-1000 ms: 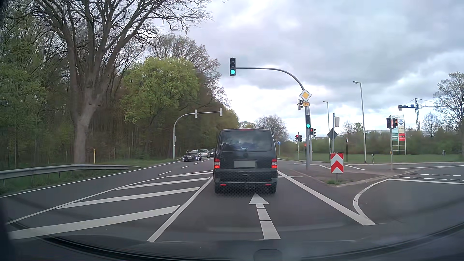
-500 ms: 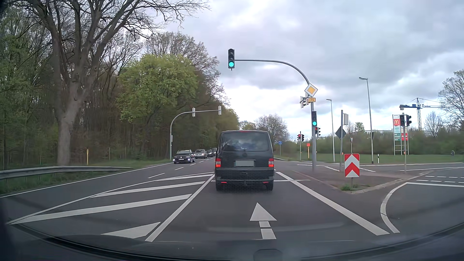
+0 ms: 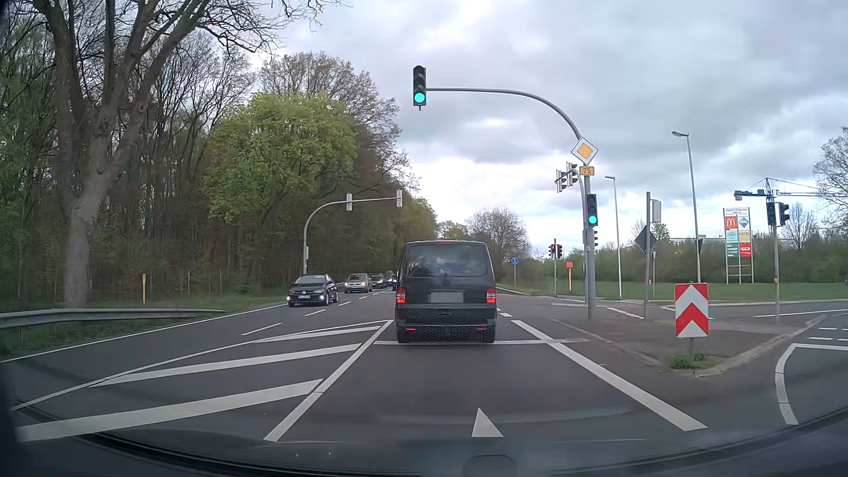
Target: Follow the waypoints while adhering to traffic rules and regulations
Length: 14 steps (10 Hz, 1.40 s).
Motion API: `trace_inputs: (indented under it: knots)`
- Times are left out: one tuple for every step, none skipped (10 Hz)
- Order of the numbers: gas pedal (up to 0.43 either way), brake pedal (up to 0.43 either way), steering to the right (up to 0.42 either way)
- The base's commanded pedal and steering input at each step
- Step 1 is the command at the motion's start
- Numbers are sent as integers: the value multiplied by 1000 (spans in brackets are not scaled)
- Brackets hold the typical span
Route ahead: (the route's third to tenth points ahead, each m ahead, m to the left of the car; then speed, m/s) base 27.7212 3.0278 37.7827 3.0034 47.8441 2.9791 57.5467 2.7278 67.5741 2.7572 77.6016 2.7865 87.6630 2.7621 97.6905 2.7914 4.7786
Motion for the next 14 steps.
trace_inputs:
  knots:
    - [260,6,-6]
    - [248,6,-5]
    - [248,6,-5]
    - [248,6,-5]
    - [248,6,-5]
    - [248,6,-5]
    - [248,6,-4]
    - [248,6,-4]
    - [248,6,-4]
    - [248,6,-4]
    - [248,6,-4]
    - [248,0,-3]
    - [240,6,-4]
    - [240,6,-4]
